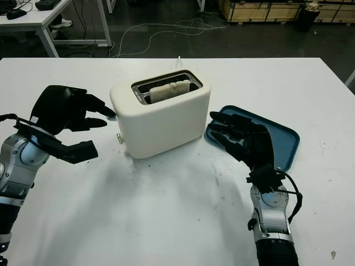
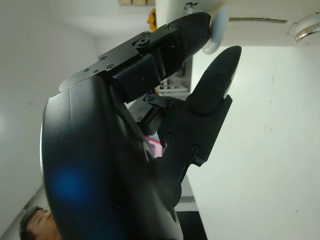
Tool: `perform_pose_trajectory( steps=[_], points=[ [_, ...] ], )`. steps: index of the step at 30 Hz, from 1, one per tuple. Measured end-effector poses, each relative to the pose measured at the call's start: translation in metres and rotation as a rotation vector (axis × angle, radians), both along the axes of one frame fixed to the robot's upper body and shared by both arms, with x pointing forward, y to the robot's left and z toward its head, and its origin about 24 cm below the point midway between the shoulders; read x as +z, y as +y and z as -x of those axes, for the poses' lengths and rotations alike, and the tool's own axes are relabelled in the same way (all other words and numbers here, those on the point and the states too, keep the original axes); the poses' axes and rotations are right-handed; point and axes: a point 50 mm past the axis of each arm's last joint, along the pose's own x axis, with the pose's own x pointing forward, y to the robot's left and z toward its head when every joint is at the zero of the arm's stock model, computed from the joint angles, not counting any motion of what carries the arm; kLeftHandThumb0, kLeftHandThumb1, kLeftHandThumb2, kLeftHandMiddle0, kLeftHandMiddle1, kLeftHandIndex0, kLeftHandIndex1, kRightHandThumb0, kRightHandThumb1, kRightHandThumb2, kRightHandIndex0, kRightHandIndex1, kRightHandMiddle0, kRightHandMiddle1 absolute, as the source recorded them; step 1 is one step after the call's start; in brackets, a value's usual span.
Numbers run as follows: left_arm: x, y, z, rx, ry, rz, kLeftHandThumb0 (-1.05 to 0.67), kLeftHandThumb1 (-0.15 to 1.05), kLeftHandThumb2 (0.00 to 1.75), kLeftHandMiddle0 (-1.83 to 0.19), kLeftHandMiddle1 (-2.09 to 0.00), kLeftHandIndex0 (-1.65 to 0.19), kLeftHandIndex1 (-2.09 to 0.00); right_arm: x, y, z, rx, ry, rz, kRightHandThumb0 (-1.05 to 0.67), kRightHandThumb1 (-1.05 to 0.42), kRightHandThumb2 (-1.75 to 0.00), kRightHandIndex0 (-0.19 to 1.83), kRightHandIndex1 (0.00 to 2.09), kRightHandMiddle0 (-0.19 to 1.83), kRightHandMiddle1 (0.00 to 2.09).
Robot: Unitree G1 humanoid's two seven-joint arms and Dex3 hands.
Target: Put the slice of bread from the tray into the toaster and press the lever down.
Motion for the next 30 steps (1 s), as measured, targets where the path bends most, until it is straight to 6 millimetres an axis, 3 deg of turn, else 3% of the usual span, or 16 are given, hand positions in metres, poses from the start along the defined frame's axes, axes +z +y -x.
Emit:
perform_pose_trajectory(
  steps=[6, 21, 30],
  points=[
    [0.004, 0.003, -0.003, 0.005, 0.005, -0.060, -0.29, 0.69, 0.00, -0.91, -1.62, -1.35, 0.00, 0.000, 0.000, 0.000, 0.000, -0.001, -0.005, -0.39, -0.88, 0.00, 1.08, 0.01, 0.99, 0.00],
    [0.040, -0.008, -0.013, -0.101, -0.025, -0.247, -0.36, 0.66, 0.00, -0.99, -1.54, -1.40, -0.01, 0.000, 0.000, 0.000, 0.005, 0.000, -0.013, -0.40, -0.87, 0.00, 1.08, 0.00, 0.99, 0.00],
    [0.032, -0.013, -0.017, -0.145, 0.001, -0.272, -0.36, 0.65, 0.00, -1.05, -1.47, -1.42, -0.01, 0.000, 0.000, 0.000, 0.005, 0.000, -0.013, -0.40, -0.87, 0.00, 1.08, 0.00, 0.99, 0.00]
  ],
)
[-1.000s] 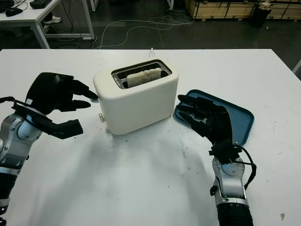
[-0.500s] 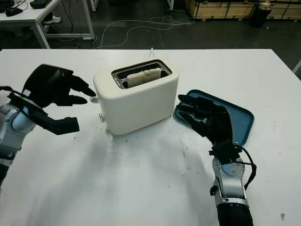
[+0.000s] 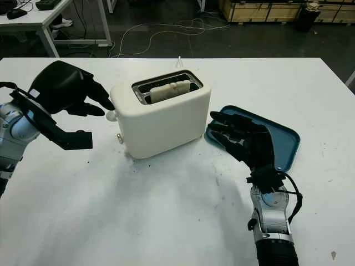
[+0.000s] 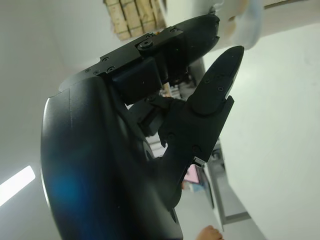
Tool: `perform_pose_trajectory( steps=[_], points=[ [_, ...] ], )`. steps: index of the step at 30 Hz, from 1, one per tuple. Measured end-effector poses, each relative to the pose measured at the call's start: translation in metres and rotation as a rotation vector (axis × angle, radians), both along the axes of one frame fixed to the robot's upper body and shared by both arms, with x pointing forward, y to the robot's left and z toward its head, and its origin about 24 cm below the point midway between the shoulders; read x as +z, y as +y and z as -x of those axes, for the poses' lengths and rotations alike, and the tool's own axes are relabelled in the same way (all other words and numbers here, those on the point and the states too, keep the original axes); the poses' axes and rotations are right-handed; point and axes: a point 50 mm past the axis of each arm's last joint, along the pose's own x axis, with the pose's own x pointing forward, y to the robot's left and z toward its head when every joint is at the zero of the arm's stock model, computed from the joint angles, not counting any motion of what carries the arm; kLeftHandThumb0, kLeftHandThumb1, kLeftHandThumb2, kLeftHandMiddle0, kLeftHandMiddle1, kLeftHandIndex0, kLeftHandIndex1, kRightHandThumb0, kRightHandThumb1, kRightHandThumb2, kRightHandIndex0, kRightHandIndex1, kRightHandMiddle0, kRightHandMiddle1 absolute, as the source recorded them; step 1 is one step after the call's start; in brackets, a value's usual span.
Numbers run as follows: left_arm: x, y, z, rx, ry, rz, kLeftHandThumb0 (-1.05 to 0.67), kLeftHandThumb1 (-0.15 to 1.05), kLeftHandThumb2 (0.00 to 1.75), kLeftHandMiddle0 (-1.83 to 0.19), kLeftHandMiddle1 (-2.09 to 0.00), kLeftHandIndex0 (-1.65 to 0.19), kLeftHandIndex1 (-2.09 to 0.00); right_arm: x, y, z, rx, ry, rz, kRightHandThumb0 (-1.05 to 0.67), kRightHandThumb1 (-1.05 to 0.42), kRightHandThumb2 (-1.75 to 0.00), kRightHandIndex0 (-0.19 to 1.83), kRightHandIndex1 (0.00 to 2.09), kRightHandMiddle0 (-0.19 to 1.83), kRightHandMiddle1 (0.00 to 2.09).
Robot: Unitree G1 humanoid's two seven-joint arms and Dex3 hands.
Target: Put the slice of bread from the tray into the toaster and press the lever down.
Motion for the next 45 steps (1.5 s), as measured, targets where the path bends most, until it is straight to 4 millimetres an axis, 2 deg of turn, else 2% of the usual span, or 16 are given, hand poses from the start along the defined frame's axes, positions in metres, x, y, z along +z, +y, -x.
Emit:
perform_pose_trajectory(
  steps=[22, 31, 40, 45],
  points=[
    [-0.008, 0.003, -0.007, 0.023, 0.003, -0.051, -0.32, 0.69, 0.01, -0.94, -1.54, -1.36, 0.00, 0.000, 0.000, 0.000, 0.001, 0.000, 0.000, -0.38, -0.87, 0.00, 1.08, 0.00, 0.99, 0.00],
    [-0.013, 0.003, -0.014, 0.036, 0.002, -0.031, -0.37, 0.69, 0.00, -0.96, -1.63, -1.38, -0.01, 0.000, 0.000, 0.000, 0.001, 0.001, 0.000, -0.39, -0.88, 0.00, 1.08, 0.00, 0.99, 0.00],
    [-0.036, -0.006, -0.023, 0.054, 0.048, 0.021, -0.36, 0.70, 0.01, -0.95, -1.64, -1.38, 0.00, -0.001, 0.000, 0.001, 0.000, 0.002, 0.000, -0.38, -0.88, 0.00, 1.08, 0.00, 0.99, 0.00],
    [-0.060, -0.010, -0.025, 0.082, 0.101, 0.106, -0.32, 0.68, 0.01, -0.93, -1.74, -1.39, -0.01, -0.001, 0.000, 0.001, 0.000, 0.003, 0.000, -0.39, -0.88, 0.00, 1.08, 0.00, 0.99, 0.00]
  ],
)
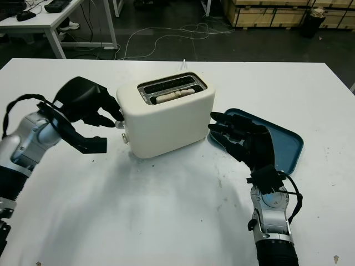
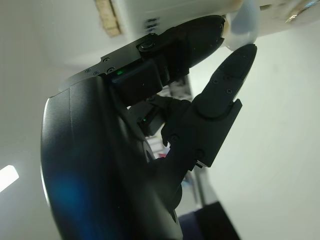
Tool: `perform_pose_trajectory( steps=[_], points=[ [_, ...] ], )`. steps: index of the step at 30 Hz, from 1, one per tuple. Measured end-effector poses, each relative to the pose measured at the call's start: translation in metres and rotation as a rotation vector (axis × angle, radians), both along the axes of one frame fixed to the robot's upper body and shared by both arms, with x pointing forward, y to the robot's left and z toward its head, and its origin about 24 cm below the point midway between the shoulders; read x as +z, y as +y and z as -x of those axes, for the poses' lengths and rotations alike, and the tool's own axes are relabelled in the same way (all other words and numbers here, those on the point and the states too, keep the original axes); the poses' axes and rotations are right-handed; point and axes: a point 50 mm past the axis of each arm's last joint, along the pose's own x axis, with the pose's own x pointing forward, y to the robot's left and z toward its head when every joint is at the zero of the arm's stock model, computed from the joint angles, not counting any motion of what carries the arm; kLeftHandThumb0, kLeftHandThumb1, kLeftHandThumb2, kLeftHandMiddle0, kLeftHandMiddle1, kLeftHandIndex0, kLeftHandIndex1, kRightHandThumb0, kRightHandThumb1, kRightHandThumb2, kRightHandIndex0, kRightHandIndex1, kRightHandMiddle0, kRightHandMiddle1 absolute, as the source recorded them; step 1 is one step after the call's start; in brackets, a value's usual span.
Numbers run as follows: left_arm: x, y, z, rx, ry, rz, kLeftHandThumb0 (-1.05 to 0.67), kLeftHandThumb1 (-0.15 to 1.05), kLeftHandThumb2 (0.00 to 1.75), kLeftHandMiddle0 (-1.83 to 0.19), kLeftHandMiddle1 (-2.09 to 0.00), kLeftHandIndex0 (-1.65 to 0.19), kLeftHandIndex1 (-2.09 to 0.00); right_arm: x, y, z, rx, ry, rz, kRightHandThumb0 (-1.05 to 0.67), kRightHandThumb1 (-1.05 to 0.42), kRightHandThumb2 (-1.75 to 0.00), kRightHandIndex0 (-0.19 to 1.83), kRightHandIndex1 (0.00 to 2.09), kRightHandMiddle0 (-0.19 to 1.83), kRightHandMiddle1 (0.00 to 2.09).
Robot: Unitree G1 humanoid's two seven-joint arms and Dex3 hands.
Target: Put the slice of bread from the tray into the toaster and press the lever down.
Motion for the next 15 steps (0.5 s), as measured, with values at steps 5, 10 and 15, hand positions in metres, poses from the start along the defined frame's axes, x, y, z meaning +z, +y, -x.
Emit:
perform_pose_trajectory(
  steps=[5, 10, 15],
  points=[
    [-0.021, -0.001, 0.003, 0.057, 0.006, 0.117, -0.31, 0.70, 0.01, -0.92, -1.75, -1.38, 0.00, 0.000, 0.000, 0.000, 0.000, -0.001, 0.000, -0.39, -0.88, 0.00, 1.08, 0.00, 0.99, 0.00],
    [-0.033, 0.000, 0.008, 0.119, 0.022, 0.210, -0.30, 0.75, 0.01, -0.88, -1.63, -1.32, 0.00, 0.000, 0.000, 0.000, -0.001, 0.002, 0.000, -0.39, -0.87, 0.00, 1.08, 0.00, 0.99, 0.00],
    [-0.042, 0.000, 0.013, 0.159, 0.047, 0.264, -0.31, 0.77, 0.01, -0.86, -1.73, -1.32, -0.01, -0.001, 0.000, 0.000, 0.000, 0.004, 0.000, -0.39, -0.87, 0.00, 1.08, 0.00, 0.99, 0.00]
  ],
)
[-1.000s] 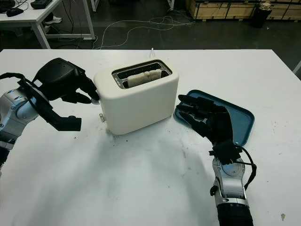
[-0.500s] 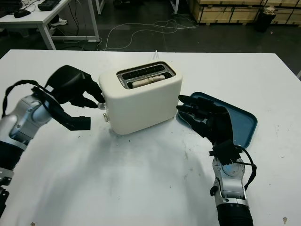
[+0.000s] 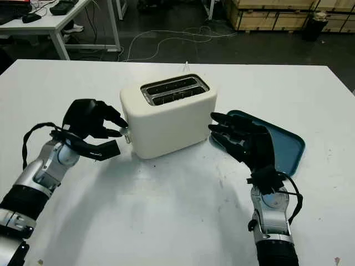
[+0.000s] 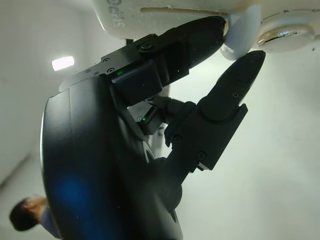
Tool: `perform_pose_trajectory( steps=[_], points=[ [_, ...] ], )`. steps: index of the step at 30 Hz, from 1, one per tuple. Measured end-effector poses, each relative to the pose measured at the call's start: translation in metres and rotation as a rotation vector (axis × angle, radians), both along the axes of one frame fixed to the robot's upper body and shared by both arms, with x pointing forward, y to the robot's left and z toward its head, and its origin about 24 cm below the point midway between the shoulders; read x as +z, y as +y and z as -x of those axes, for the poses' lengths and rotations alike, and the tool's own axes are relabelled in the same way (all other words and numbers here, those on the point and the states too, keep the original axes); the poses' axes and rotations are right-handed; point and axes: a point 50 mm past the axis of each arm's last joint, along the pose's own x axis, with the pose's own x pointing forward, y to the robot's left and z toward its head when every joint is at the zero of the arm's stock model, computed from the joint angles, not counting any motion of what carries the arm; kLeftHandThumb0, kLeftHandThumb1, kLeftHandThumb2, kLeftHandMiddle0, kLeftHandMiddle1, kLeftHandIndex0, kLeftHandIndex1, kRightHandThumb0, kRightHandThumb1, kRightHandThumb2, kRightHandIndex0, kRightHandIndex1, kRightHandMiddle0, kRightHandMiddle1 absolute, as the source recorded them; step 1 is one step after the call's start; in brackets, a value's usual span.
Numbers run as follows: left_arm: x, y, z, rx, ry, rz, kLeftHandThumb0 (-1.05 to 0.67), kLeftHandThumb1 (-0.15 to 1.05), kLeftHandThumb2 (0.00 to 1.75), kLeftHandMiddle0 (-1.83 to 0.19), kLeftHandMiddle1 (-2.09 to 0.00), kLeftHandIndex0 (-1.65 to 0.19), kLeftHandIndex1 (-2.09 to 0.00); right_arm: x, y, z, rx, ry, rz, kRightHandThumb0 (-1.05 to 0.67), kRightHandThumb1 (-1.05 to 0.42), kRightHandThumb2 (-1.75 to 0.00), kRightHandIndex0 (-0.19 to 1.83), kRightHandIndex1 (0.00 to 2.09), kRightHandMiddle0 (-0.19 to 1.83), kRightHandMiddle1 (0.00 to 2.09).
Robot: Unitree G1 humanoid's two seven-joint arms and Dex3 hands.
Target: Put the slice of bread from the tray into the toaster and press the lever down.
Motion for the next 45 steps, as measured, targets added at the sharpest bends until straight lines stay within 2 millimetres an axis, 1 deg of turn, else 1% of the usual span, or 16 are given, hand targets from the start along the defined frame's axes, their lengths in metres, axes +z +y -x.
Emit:
perform_pose_trajectory(
  steps=[4, 7, 12, 15, 16, 22, 24, 27, 29, 32, 37, 45],
  points=[
    [0.000, 0.000, 0.001, 0.001, 0.000, 0.006, -0.32, 0.78, 0.01, -0.83, -1.74, -1.33, -0.01, 0.000, 0.000, 0.000, 0.000, 0.000, 0.000, -0.38, -0.87, 0.00, 1.08, 0.00, 0.99, 0.00],
    [0.000, -0.001, 0.002, -0.001, -0.002, 0.007, -0.30, 0.77, 0.00, -0.84, -1.69, -1.31, 0.00, 0.000, 0.000, 0.000, 0.000, 0.000, 0.000, -0.39, -0.87, 0.00, 1.08, 0.00, 0.99, 0.00],
    [0.000, -0.001, 0.002, 0.002, -0.002, 0.006, -0.29, 0.77, 0.00, -0.85, -1.72, -1.29, 0.00, 0.000, 0.000, 0.000, 0.000, 0.000, 0.000, -0.39, -0.87, 0.00, 1.08, 0.00, 0.98, 0.00],
    [0.000, -0.002, 0.003, 0.003, -0.002, 0.005, -0.29, 0.78, 0.00, -0.85, -1.59, -1.28, 0.00, 0.000, 0.000, 0.000, 0.000, 0.001, 0.000, -0.39, -0.88, 0.00, 1.08, 0.00, 0.98, 0.00],
    [0.000, -0.002, 0.003, 0.005, -0.002, 0.004, -0.29, 0.79, 0.00, -0.86, -1.57, -1.27, 0.00, 0.000, 0.000, 0.000, -0.001, 0.001, 0.001, -0.39, -0.88, 0.00, 1.08, 0.00, 0.98, 0.00],
    [0.002, -0.003, 0.003, 0.002, -0.007, 0.004, -0.28, 0.76, 0.00, -0.89, -1.63, -1.29, -0.01, -0.001, 0.000, 0.000, -0.001, 0.003, 0.001, -0.39, -0.87, 0.00, 1.08, 0.00, 0.99, 0.00],
    [0.004, -0.003, 0.004, -0.003, -0.015, -0.001, -0.27, 0.74, 0.00, -0.88, -1.70, -1.32, -0.02, -0.001, 0.000, 0.000, -0.001, 0.003, 0.000, -0.38, -0.87, 0.00, 1.08, 0.00, 0.99, 0.00],
    [0.007, -0.003, 0.004, -0.015, -0.023, -0.017, -0.31, 0.75, 0.01, -0.89, -1.74, -1.33, -0.03, -0.001, 0.000, 0.000, -0.001, 0.003, 0.000, -0.39, -0.87, 0.00, 1.08, 0.00, 0.99, 0.00],
    [0.010, -0.003, 0.004, -0.026, -0.021, -0.030, -0.32, 0.75, 0.01, -0.89, -1.74, -1.33, -0.03, -0.001, 0.000, 0.000, -0.001, 0.003, 0.000, -0.40, -0.88, 0.00, 1.08, 0.00, 0.99, 0.00],
    [0.015, -0.003, 0.005, -0.043, -0.021, -0.052, -0.32, 0.74, 0.00, -0.90, -1.75, -1.35, -0.03, -0.001, 0.000, 0.000, -0.001, 0.003, 0.000, -0.40, -0.88, 0.00, 1.08, 0.00, 0.99, 0.00],
    [0.022, -0.001, 0.006, -0.061, -0.026, -0.094, -0.30, 0.73, 0.00, -0.88, -1.71, -1.34, -0.02, -0.001, 0.000, 0.000, 0.001, 0.003, 0.000, -0.39, -0.87, 0.00, 1.08, 0.00, 0.99, 0.00],
    [0.035, 0.009, 0.007, -0.054, -0.035, -0.132, -0.29, 0.74, 0.00, -0.89, -1.73, -1.34, -0.02, -0.001, 0.001, 0.000, 0.007, 0.003, 0.001, -0.39, -0.88, 0.00, 1.08, 0.00, 0.99, 0.00]
  ],
)
